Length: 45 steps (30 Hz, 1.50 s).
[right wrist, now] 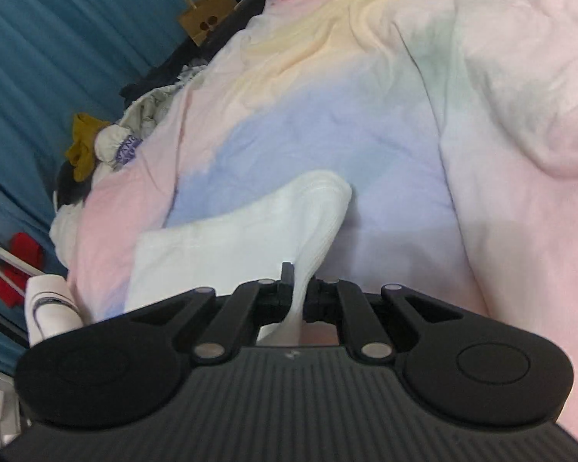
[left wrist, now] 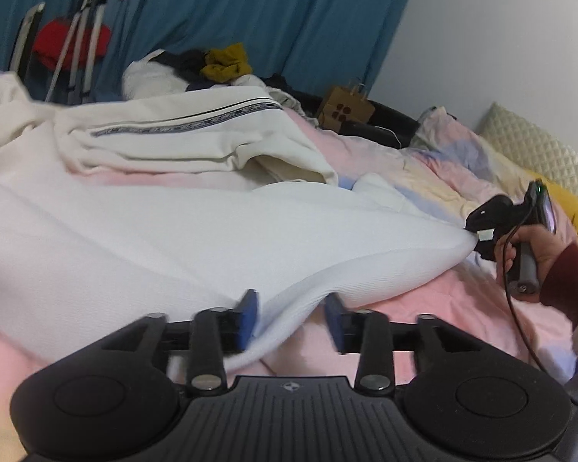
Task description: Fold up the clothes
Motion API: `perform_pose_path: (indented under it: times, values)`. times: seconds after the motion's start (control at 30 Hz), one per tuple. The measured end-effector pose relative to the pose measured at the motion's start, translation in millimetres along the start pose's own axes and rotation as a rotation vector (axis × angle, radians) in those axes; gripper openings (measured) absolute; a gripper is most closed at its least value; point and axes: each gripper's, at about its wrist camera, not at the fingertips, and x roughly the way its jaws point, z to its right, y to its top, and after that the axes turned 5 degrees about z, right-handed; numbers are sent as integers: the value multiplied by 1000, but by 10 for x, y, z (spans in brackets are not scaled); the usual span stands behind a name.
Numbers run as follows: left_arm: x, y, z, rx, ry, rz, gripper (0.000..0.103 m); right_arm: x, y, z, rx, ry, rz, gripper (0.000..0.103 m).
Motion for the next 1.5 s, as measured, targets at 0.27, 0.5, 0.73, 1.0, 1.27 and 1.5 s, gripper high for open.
perform_pose_path:
  times: [0.27,0.5,0.73,1.0,1.27,1.5]
  values:
    - [-756,50,-701,-456,165,102,80,-265,100,-411,-100,97,212,6]
    - [-1272,-389,-1909,-1142,430,306,71,-291,231,-478,-123,100,374,5]
    - [-1309,-536,-2406,-1387,443,513,43,80,155,-360,-155,16,345,6]
    - [-1523,-127,-2391,-1261,535,486,9,240,74,-195,-80,0,282,6]
    - [-2441,411,-2061,-1043,526,399,8,59,72,25,65,-21,164,6]
    - [-2925,-144,-2291,-1138,582,227,8,-38,-55,347,212,-91,-22,6]
